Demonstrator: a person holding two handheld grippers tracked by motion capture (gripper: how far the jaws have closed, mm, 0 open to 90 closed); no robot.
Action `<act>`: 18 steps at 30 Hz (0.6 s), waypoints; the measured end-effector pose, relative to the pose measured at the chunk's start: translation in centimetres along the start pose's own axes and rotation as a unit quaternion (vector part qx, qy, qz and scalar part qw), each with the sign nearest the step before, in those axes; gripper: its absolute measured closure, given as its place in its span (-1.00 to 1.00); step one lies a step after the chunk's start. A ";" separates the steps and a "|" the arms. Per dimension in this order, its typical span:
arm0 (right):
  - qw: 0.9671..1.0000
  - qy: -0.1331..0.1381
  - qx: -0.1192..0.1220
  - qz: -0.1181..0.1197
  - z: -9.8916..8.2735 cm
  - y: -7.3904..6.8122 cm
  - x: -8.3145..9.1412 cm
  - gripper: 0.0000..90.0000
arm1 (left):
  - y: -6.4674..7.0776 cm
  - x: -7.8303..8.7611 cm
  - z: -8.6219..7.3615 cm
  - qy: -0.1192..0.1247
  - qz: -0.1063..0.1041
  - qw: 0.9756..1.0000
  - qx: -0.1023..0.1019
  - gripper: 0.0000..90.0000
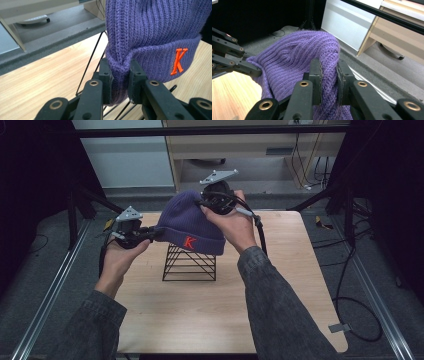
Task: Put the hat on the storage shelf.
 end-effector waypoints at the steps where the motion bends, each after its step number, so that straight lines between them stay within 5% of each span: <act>1: 1.000 -0.001 0.001 0.000 0.0 -0.1 -0.2 0.72 | -0.1 -0.1 -0.2 -0.001 0.000 1.000 0.000 0.69; 18: 0.999 -0.011 0.027 0.016 -0.8 -2.0 -0.9 0.71 | -0.2 -1.1 -2.9 -0.008 0.009 1.000 0.001 0.69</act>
Point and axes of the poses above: each handheld gripper's, and its own axes: x roughly backward along the jaws, z roughly out of its top, y roughly to its right, the point moved 1 cm from there along -x, roughly forward along the jaws, and after that the axes turned 15 degrees about -y, right-handed, at the moved point
